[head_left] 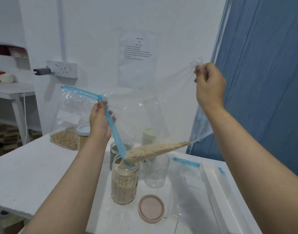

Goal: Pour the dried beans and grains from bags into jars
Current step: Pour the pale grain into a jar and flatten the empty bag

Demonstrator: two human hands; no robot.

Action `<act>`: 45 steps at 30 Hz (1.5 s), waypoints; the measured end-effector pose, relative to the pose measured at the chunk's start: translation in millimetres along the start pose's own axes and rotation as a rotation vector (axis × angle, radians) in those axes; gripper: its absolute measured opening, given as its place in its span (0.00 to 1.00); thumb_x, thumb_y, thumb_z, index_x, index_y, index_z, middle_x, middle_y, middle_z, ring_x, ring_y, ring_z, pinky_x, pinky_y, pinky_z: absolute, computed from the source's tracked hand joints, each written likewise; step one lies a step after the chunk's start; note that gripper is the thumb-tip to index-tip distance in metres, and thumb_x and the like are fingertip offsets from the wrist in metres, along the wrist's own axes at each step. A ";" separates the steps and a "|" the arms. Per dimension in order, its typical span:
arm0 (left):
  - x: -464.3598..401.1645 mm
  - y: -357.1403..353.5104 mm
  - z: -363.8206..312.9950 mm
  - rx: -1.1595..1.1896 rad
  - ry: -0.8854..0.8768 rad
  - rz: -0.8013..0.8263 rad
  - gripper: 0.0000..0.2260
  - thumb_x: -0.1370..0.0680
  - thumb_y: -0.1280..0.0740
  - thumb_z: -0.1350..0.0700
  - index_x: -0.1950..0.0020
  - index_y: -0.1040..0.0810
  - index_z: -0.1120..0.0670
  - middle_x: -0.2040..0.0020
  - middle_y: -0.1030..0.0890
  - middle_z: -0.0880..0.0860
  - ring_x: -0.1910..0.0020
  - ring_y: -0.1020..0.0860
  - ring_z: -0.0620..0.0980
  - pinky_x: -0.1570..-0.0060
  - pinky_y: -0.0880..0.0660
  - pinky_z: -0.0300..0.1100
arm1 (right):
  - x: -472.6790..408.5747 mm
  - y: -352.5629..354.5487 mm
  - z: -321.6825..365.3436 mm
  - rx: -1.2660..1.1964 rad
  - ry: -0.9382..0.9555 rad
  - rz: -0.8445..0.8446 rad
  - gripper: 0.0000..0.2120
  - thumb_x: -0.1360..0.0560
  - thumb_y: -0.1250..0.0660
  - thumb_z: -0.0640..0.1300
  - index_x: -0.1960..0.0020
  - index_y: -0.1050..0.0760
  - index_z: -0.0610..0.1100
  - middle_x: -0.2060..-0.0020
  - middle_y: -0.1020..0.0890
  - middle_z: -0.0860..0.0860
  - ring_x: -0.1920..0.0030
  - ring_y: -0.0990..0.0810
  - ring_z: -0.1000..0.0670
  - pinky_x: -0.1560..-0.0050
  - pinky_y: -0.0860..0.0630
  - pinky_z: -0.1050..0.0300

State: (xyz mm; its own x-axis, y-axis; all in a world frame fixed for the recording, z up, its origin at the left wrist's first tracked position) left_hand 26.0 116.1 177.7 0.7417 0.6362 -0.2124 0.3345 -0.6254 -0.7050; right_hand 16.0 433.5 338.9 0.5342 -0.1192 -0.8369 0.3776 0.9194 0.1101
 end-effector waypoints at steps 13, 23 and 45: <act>-1.5 -2.9 4.6 -0.006 -0.003 0.002 0.10 0.16 0.41 0.49 0.54 0.24 0.50 0.60 0.27 0.46 0.67 0.29 0.42 0.66 0.31 0.38 | -0.2 -3.6 -3.1 0.020 0.002 -0.018 0.15 0.17 0.39 0.48 0.57 0.26 0.39 0.65 0.25 0.47 0.63 0.30 0.53 0.63 0.35 0.58; 1.6 -0.3 4.3 0.012 -0.004 -0.001 0.11 0.16 0.41 0.49 0.55 0.24 0.49 0.60 0.27 0.45 0.68 0.30 0.42 0.66 0.32 0.38 | 6.3 -5.3 -14.2 0.233 -0.056 0.026 0.19 0.16 0.49 0.56 0.63 0.38 0.50 0.71 0.29 0.52 0.67 0.31 0.50 0.49 0.34 0.46; 4.3 8.3 1.1 -0.012 -0.017 -0.020 0.11 0.16 0.41 0.50 0.54 0.24 0.50 0.59 0.26 0.46 0.66 0.30 0.43 0.66 0.31 0.38 | 36.1 20.3 -30.6 0.204 -0.071 0.173 0.08 0.19 0.38 0.39 0.44 0.26 0.50 0.55 0.20 0.50 0.59 0.27 0.53 0.53 0.30 0.66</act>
State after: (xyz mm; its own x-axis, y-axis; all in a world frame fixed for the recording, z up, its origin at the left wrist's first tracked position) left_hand 31.3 114.1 170.3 0.7250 0.6561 -0.2094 0.3562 -0.6174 -0.7014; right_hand 19.8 459.3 294.6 0.6526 0.0004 -0.7577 0.4171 0.8346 0.3597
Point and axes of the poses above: each hand's wrist, its own x-axis away from the middle knuckle, its own y-axis out of the back of the hand, z = x × y, the point moved 6 cm from there along -x, towards the middle knuckle
